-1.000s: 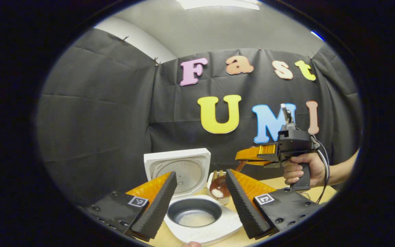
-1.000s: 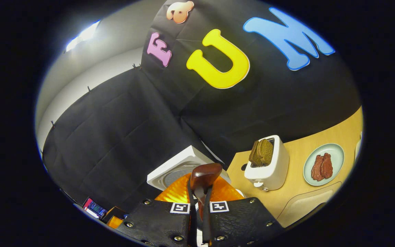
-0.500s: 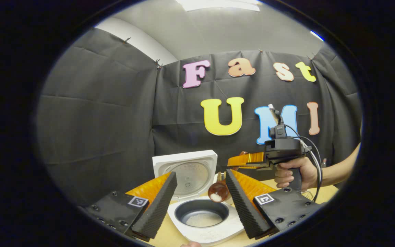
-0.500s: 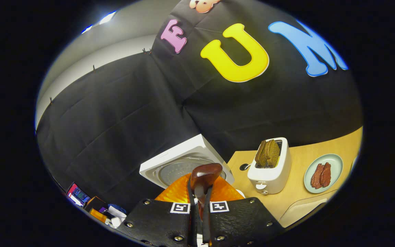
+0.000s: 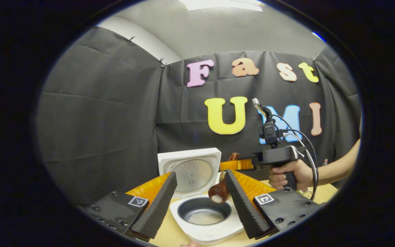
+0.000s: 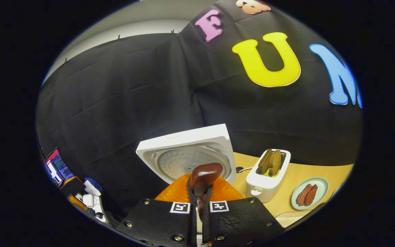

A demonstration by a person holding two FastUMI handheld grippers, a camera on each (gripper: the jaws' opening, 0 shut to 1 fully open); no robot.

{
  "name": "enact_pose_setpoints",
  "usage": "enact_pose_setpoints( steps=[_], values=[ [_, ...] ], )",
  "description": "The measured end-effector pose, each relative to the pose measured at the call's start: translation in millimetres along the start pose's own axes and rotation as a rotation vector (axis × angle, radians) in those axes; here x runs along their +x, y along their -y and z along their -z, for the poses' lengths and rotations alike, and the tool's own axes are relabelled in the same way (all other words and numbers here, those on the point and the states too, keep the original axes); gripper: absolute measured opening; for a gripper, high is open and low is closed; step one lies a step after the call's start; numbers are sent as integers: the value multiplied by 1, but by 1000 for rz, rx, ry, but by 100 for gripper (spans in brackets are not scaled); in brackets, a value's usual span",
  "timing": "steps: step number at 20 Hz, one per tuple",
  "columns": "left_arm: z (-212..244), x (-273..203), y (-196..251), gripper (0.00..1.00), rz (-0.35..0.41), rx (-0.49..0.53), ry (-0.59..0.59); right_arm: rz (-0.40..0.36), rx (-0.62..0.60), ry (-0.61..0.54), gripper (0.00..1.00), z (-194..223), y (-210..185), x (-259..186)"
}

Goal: Close the left gripper, press the button to open the rice cooker; take a wooden spoon from the chopstick holder with the right hand, scoop a spoonful of rice and pour it into the rice cooker, then put the wooden spoon back into the chopstick holder.

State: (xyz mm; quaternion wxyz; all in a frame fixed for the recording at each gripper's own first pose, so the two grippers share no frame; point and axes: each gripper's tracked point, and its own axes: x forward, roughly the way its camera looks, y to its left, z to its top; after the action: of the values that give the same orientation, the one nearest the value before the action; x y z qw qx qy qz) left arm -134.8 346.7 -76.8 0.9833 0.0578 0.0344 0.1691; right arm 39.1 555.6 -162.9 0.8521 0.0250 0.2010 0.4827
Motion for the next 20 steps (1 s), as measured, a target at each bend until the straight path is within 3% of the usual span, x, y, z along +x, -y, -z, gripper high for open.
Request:
enact_pose_setpoints(
  steps=[7, 20],
  values=[
    [0, -2, -3, 97, -12, -5, 8, 3, -109, -8, 6, 1, -4, 0],
    [-7, -5, 0, 100, -14, 20, 29, -30, -257, 6, 6, -10, -24, -11]
  ],
)
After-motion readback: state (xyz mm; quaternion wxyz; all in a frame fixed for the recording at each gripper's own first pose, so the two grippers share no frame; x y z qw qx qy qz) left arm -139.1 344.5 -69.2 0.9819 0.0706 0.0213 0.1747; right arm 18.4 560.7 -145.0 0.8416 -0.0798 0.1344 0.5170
